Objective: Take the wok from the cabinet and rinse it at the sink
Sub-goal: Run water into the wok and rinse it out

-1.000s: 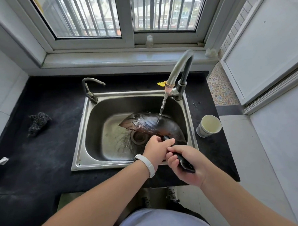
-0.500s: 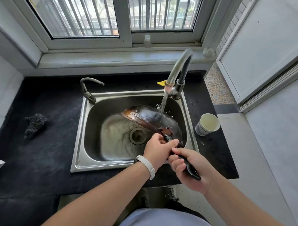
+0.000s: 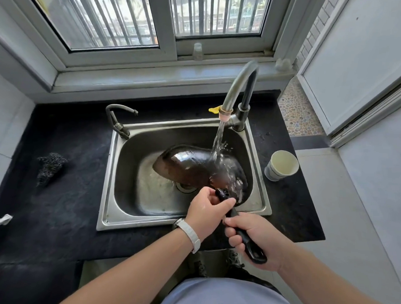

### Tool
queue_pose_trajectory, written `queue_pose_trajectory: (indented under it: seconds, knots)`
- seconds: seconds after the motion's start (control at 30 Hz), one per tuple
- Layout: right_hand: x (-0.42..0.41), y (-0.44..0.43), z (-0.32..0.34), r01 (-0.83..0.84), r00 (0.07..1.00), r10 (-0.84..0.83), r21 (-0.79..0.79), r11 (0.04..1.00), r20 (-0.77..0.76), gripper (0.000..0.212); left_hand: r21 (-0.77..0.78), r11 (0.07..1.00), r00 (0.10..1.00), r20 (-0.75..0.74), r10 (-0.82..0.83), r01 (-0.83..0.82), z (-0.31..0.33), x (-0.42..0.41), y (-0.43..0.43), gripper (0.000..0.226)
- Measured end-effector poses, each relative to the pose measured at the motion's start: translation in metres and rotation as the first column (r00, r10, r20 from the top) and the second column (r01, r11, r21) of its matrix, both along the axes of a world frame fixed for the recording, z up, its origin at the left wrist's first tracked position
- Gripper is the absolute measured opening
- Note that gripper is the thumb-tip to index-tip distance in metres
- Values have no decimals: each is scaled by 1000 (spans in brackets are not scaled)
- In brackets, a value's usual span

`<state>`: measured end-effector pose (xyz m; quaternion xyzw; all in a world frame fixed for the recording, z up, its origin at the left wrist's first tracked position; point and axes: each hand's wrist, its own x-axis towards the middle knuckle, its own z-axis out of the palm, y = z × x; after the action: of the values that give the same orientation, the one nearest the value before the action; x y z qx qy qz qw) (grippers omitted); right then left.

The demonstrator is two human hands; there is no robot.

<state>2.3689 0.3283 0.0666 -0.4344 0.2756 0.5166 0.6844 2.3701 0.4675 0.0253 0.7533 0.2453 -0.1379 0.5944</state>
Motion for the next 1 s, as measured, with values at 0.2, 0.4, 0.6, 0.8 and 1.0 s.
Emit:
queue_pose_trajectory:
  seconds: [0.2,0.4,0.6,0.8,1.0]
  knots:
    - [-8,-1,-5,-206,953,244,-205,957,179,8,-45,999,996,-79,-32,29,-6,-11,5,40]
    - [-6,4,-6,-281,910,360,-334,900,204,12,-131,991,993,-121,-9,-7,-5,-13,6,32]
    - [-4,11,-6,-343,812,523,-512,787,260,13,-226,974,987,-155,-28,-8,-3,-13,11,21]
    - [1,13,-2,-387,671,688,-661,642,275,10,-288,957,988,-153,-28,-18,-3,-12,12,14]
    - [-6,22,-2,-394,639,728,-707,588,249,11,-303,952,990,-139,-1,-42,-4,-17,15,26]
